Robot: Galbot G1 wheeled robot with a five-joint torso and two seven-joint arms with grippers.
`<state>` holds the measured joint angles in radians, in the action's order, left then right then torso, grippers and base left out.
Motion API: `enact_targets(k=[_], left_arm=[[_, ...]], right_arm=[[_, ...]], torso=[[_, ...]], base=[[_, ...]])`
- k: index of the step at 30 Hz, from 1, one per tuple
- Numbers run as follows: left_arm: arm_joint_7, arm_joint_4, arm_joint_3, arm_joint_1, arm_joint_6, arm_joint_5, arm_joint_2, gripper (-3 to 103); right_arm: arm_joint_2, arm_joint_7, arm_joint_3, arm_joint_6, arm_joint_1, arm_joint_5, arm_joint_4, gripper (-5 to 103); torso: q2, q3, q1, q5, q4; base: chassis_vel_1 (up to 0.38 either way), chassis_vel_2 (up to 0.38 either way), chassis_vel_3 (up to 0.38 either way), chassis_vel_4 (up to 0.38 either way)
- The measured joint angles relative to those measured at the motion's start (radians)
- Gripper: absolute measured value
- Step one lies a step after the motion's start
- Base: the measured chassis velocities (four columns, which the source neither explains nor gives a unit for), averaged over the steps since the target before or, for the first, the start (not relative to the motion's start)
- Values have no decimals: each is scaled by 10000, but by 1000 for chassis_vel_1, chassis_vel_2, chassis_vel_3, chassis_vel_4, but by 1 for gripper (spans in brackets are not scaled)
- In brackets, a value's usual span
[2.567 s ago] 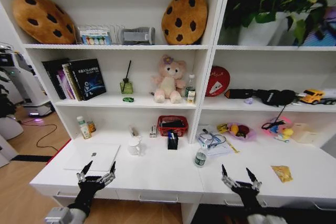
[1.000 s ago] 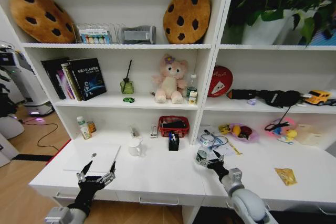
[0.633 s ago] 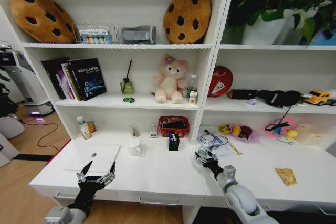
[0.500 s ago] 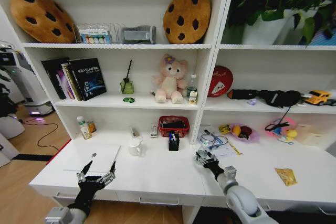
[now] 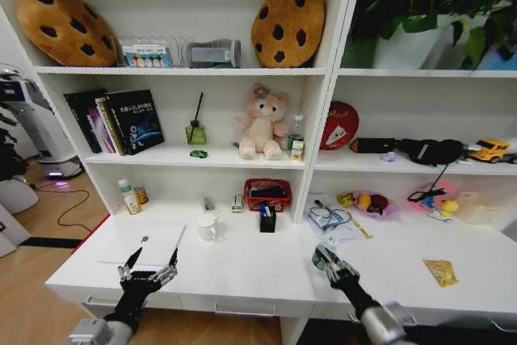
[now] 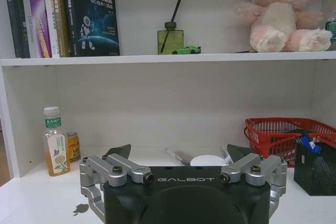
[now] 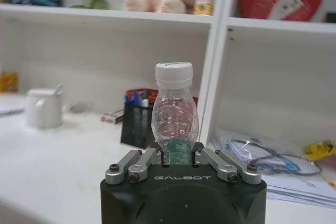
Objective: Organize the objects on the table.
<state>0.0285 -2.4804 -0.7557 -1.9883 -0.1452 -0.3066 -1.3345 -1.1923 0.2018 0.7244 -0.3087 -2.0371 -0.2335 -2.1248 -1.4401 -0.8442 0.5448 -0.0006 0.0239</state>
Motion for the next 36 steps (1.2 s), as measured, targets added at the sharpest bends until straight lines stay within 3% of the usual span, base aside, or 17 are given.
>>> enact_targets(k=[2, 3, 6, 7, 9, 13, 15, 16, 20, 23, 30, 36], left_arm=[[2, 0, 0, 0, 0, 0, 0, 100], [2, 0, 0, 0, 0, 0, 0, 100], [2, 0, -1, 0, 0, 0, 0, 100], [2, 0, -1, 0, 0, 0, 0, 100], [2, 0, 0, 1, 0, 0, 0, 100], [3, 0, 0, 0, 0, 0, -1, 100], [4, 0, -1, 0, 1, 0, 0, 100], [4, 0, -1, 0, 1, 0, 0, 100], [4, 0, -1, 0, 1, 0, 0, 100], [4, 0, 0, 0, 0, 0, 0, 100], [4, 0, 0, 0, 0, 0, 0, 100], [4, 0, 0, 0, 0, 0, 0, 100]], right_arm=[[-135, 418, 87, -2445, -984, 1358, 943, 23], [-135, 418, 87, -2445, -984, 1358, 943, 23], [-466, 744, -142, -4194, -1457, 2233, 2098, 23], [-466, 744, -142, -4194, -1457, 2233, 2098, 23], [-798, 772, -372, -4886, -1409, 2888, 3088, 23], [-1003, 444, -593, -5036, -953, 3585, 4625, 23], [-1042, 10, -714, -4557, -305, 3524, 6278, 23], [-1042, 10, -714, -4557, -305, 3524, 6278, 23], [-965, -518, -954, -2515, 1533, 1943, 9158, 23], [-1027, -520, -963, -2143, 2429, 1841, 10407, 23], [-1282, -505, -931, -2307, 4258, 2143, 12196, 23], [-1348, -1043, -952, -3239, 5530, 2438, 13857, 20]], torso=[[0, -1, -1, 7, -1], [0, -1, -1, 7, -1], [1, -2, 0, 9, -7], [1, -2, 0, 9, -7], [1, -2, 0, 3, -5], [1, -2, 0, 8, -4], [3, -3, 0, 10, -3], [3, -3, 0, 10, -3], [4, -3, 0, 13, -7], [4, -4, 1, 3, -4], [5, -4, 3, 4, -7], [5, -4, 3, 7, -8]], base=[[0, 0, 0, 0], [0, 0, 0, 0], [0, 0, 0, 0], [0, 0, 0, 0], [0, 0, 0, 0], [0, 0, 0, 0], [0, 0, 0, 0], [0, 0, 0, 0], [0, 0, 0, 0], [0, 0, 0, 0], [0, 0, 0, 0], [0, 0, 0, 0]])
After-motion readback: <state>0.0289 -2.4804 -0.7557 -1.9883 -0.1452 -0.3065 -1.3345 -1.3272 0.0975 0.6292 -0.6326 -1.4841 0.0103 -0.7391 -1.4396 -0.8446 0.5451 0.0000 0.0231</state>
